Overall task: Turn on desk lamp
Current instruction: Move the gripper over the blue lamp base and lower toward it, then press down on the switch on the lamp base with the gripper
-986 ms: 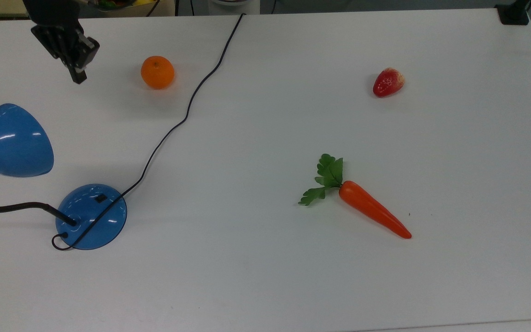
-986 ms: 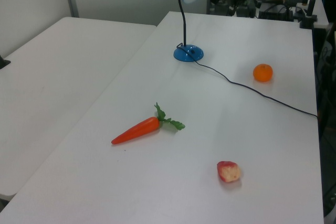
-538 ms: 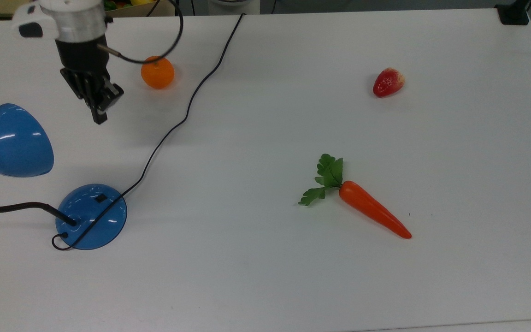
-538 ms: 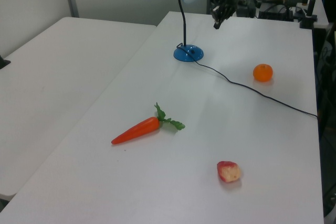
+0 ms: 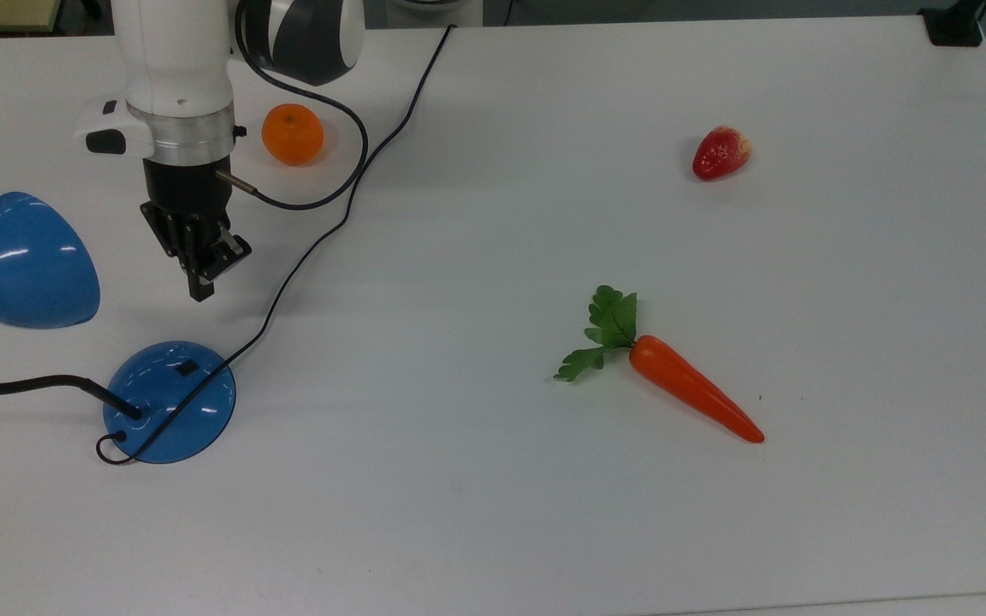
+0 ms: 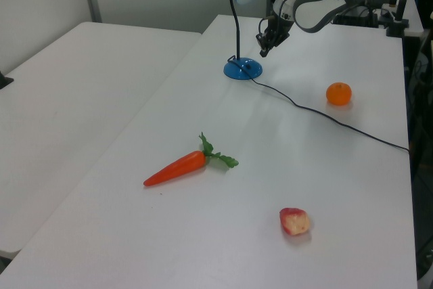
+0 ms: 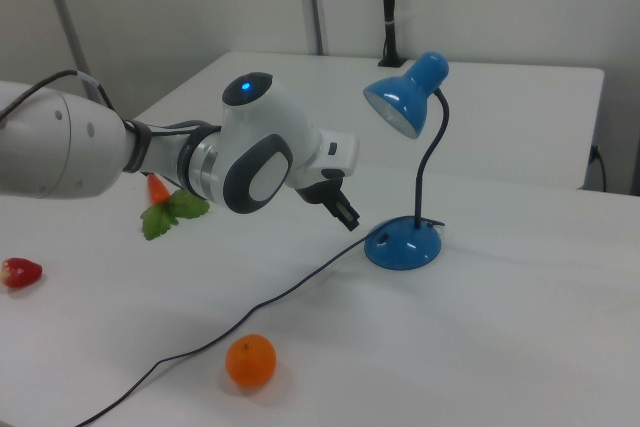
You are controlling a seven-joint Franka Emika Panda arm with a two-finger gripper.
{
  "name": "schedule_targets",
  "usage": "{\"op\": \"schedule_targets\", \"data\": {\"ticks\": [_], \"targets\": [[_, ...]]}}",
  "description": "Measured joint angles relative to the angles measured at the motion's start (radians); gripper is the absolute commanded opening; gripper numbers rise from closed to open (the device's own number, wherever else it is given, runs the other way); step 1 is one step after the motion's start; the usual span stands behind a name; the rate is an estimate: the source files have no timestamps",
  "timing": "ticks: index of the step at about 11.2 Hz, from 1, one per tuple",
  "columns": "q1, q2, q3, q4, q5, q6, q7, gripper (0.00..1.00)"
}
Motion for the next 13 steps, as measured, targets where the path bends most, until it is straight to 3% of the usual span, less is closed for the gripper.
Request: {"op": "schedule_targets", "data": {"ticks": [13], "targets": [[-0.039,0.126,-0.002,0.131,-0.008,0.050,0.037,0.00]]}}
